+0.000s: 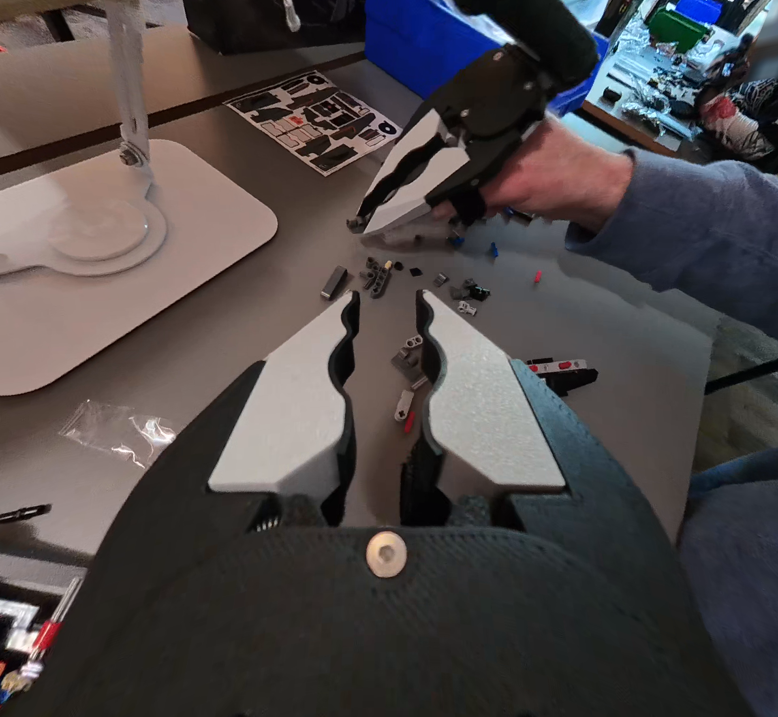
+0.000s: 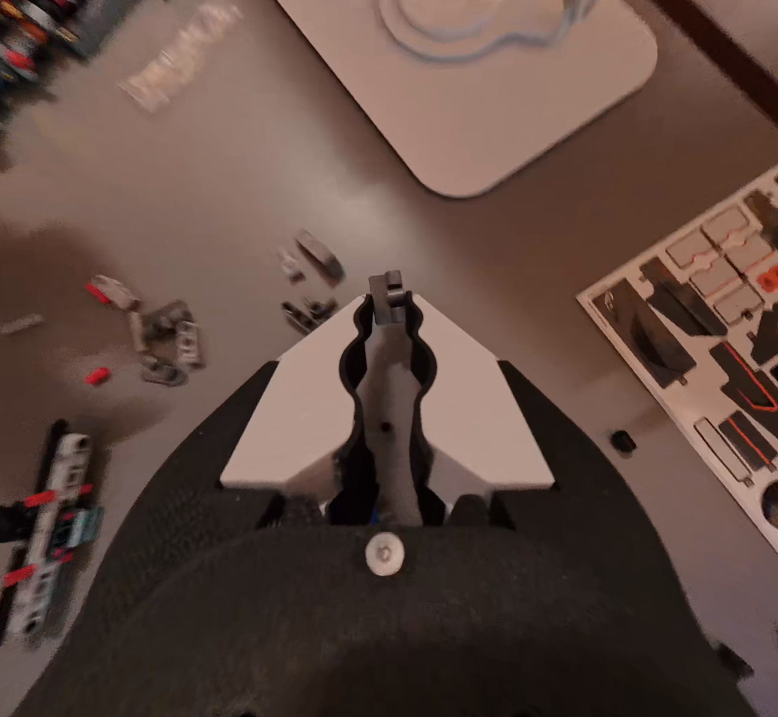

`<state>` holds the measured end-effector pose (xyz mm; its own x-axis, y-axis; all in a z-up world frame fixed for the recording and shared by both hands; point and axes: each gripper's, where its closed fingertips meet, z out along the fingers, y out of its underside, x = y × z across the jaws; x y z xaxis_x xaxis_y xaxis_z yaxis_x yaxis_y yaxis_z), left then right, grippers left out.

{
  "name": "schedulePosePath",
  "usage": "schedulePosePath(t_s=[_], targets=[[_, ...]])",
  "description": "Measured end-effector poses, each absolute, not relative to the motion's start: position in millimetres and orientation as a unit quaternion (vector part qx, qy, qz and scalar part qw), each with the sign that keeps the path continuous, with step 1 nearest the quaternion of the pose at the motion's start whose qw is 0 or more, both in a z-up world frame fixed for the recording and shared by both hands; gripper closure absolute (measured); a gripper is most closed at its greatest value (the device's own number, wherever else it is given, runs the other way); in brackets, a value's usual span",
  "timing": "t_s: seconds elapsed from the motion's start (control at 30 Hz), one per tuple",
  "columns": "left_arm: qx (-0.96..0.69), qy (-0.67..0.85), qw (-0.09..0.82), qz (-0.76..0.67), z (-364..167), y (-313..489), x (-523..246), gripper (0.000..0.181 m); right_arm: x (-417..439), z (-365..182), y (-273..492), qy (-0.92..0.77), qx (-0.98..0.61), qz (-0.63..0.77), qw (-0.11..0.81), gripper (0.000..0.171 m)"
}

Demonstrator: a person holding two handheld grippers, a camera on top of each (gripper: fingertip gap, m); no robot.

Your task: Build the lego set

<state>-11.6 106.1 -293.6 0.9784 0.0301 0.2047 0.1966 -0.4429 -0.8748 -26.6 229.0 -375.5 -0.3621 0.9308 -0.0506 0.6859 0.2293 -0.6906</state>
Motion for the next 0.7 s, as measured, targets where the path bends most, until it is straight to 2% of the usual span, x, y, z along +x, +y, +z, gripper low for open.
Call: schedulePosePath(t_s=[0.17, 0.27, 0.43, 0.57, 0.7], targets=[[-0.810, -0.096, 0.565, -0.124, -273, 107, -17, 0.156, -26, -302, 176, -0.704, -0.487, 0.474, 0.205, 0.159], [-0.777, -0.113, 0.592, -0.181, -255, 110, -17, 0.156, -22, -265, 154, -0.697, -0.445, 0.506, 0.244, 0.159], [-0.734, -0.128, 0.611, -0.266, -237, 113, -13, 0.155, -17, -231, 132, -0.720, -0.377, 0.486, 0.323, 0.159], [-0.703, -0.136, 0.619, -0.322, -228, 114, -11, 0.153, -14, -228, 120, -0.750, -0.337, 0.445, 0.356, 0.159], [-0.690, -0.136, 0.619, -0.351, -225, 112, -9, 0.159, -14, -228, 110, -0.771, -0.304, 0.407, 0.385, 0.159]])
